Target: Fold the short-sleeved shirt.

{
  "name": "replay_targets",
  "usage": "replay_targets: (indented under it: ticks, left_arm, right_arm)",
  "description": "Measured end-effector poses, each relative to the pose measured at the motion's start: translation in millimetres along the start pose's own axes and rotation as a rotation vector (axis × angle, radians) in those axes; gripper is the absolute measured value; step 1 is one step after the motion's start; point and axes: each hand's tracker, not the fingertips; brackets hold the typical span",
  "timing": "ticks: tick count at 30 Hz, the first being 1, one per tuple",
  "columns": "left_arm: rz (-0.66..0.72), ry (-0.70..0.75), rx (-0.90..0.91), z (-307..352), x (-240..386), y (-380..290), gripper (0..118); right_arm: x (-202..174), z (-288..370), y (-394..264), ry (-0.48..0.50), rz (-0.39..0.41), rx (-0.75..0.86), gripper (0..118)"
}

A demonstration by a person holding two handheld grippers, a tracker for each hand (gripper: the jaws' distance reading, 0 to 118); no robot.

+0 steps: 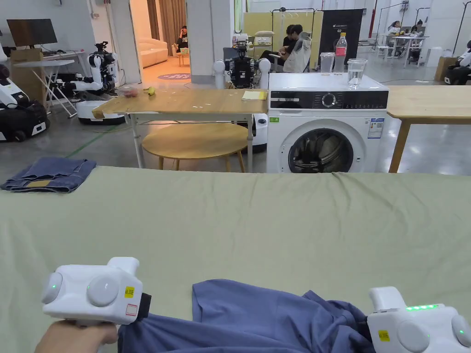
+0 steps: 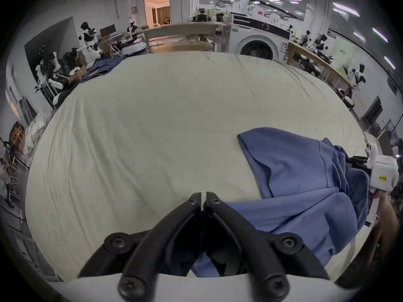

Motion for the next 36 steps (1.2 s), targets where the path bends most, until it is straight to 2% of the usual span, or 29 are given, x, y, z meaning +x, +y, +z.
replay_targets:
  ticks: [3,6,8,10,14,17,20,26,30,36]
  left_arm:
    - [-0.004,0.029,0.041,8,-2,1,0]
    - [-0.098,0.109,0.102,28,1,9,0]
    - [-0.141,0.174,0.153,57,7,13,0]
    - [-0.120,0.176,0.216,86,0,24,0]
    - [-0.126,0.242,0.300,144,-7,45,0]
    - [-0.166,0.297,0.365,182,-13,61,0]
    - [-0.146,0.302,0.445,220,-18,85,0]
    - [-0.097,0.273,0.653,287,-8,145,0]
    - [-0.065,0.240,0.731,321,0,184,0]
    - [-0.072,0.244,0.733,307,1,200,0]
  right_arm:
    - [7,44,10,-0.010,-0.028,0.140,1]
    - [14,96,30,-0.030,-0.032,0.253,1]
    - [18,133,46,-0.046,-0.057,0.320,1]
    - [25,173,62,-0.025,-0.085,0.376,1]
    - [27,242,87,-0.101,-0.039,0.481,1]
    - [36,287,107,-0.123,-0.058,0.534,1]
    - [40,328,124,-0.181,-0.056,0.623,1]
    - [49,383,171,-0.224,-0.079,0.754,1]
    - [53,411,202,-0.243,-0.091,0.829,1]
    - [60,398,207,-0.250,-0.092,0.829,1]
